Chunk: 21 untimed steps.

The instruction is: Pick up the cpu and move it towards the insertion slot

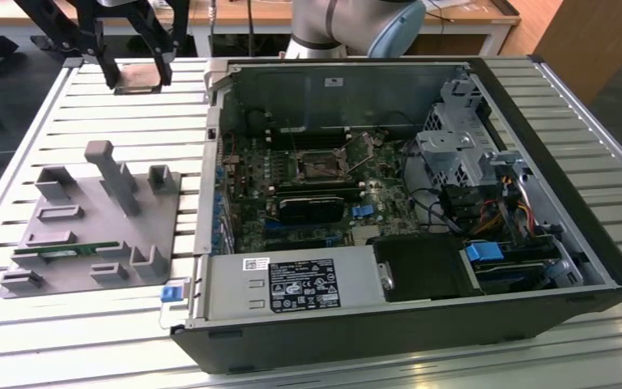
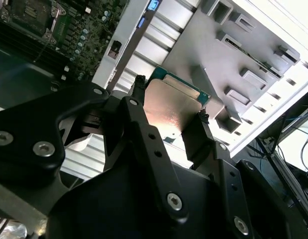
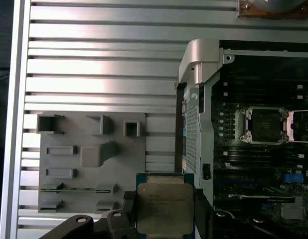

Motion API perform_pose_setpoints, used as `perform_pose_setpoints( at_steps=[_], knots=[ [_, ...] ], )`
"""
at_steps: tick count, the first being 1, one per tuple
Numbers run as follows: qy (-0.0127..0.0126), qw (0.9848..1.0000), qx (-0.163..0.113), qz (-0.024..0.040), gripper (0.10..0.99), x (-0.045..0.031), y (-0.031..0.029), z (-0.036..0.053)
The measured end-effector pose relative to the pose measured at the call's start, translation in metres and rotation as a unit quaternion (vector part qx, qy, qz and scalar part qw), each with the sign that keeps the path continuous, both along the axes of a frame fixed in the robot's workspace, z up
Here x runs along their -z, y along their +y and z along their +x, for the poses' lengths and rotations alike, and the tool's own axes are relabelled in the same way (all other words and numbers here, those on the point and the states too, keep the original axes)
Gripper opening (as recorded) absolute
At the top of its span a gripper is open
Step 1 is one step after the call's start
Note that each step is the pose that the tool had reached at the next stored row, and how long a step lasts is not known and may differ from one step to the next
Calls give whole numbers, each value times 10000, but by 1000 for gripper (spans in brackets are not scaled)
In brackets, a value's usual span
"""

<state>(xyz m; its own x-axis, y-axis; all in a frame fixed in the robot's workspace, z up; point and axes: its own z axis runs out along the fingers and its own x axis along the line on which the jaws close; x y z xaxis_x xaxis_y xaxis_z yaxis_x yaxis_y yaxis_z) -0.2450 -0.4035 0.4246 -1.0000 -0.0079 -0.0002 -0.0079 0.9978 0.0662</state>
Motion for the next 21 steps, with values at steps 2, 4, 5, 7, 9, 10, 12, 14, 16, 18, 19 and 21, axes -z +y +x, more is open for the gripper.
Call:
perform_pose_setpoints(
  at_steps=[2, 4, 5, 7, 9, 10, 12, 14, 16, 18, 19, 21],
  knots=[
    [1, 10000, 0, 0, 545, -1, 2, 25],
    [0, 10000, 0, 0, 545, 0, 8, 52],
    [1, 10000, 0, 0, 545, 0, 12, 65],
    [1, 10000, 0, -1, 545, 0, 19, 92],
    [0, 10000, 0, 0, 545, 1, 27, 122],
    [0, 10000, 0, 0, 545, 1, 31, 138],
    [1, 10000, 0, 0, 545, 1, 40, 170],
    [0, 10000, 0, 0, 545, 2, 49, 200],
    [0, 10000, 0, 0, 545, 2, 56, 228],
    [0, 10000, 0, 0, 545, 2, 63, 257],
    [1, 10000, 0, 0, 545, 2, 66, 270],
    [1, 10000, 0, 0, 545, 2, 72, 298]
  ],
)
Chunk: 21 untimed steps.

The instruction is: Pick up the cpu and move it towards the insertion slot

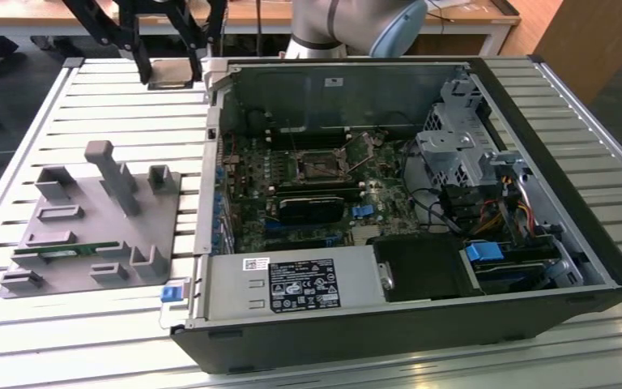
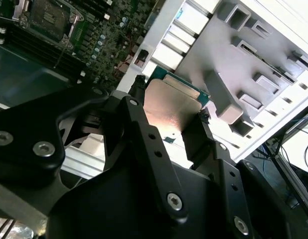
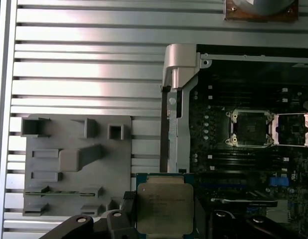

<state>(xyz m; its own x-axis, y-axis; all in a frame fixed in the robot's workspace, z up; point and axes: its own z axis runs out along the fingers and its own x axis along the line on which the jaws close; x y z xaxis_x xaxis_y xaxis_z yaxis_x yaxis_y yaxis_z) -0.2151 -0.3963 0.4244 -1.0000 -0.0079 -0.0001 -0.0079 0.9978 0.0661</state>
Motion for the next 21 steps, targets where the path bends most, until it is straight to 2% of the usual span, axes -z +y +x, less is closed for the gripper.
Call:
perform_pose_setpoints(
  at_steps=[7, 21],
  knots=[
    [-1, 10000, 0, 0, 545, 2, 42, 99],
    [0, 10000, 0, 0, 545, 6, 107, 361]
  ],
)
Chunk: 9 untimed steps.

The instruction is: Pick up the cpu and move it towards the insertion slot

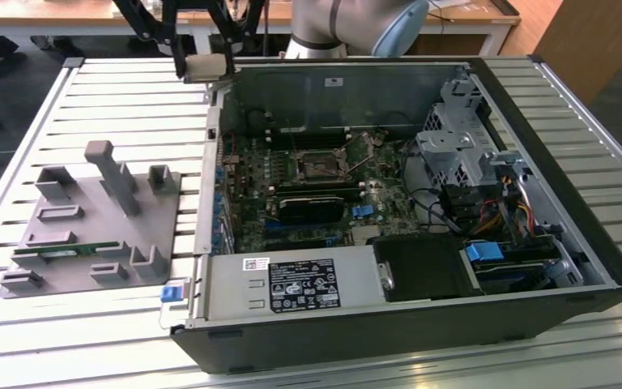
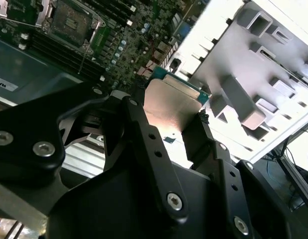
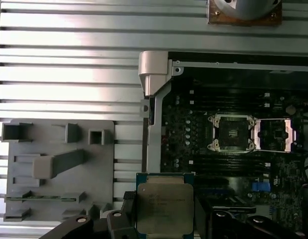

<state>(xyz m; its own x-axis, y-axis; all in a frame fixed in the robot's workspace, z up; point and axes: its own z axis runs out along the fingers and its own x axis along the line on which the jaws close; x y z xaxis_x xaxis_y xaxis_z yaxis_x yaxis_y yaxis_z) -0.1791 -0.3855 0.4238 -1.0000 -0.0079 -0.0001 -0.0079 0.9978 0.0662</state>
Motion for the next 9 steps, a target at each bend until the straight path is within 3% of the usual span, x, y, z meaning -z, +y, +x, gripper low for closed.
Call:
perform_pose_setpoints(
  at_steps=[9],
  knots=[
    [0, 10000, 0, 0, 545, 2, 39, 145]
  ],
)
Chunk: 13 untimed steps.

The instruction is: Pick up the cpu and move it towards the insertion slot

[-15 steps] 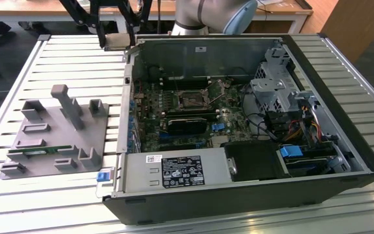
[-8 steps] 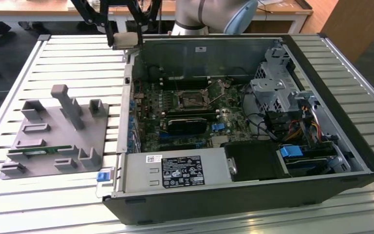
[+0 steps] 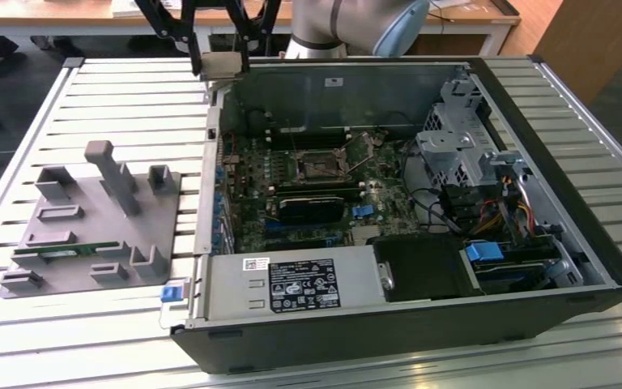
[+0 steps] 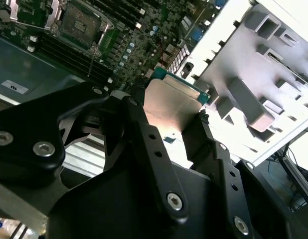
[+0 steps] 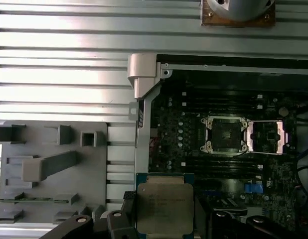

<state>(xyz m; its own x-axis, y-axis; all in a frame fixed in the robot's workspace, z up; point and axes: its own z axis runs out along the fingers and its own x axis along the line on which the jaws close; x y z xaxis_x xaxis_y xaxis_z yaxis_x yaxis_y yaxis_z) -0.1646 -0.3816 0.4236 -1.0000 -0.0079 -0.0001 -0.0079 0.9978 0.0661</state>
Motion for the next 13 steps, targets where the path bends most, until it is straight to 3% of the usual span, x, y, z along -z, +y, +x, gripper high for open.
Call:
perform_pose_setpoints(
  at_steps=[13],
  knots=[
    [0, 10000, 0, 0, 545, 3, 57, 199]
  ],
)
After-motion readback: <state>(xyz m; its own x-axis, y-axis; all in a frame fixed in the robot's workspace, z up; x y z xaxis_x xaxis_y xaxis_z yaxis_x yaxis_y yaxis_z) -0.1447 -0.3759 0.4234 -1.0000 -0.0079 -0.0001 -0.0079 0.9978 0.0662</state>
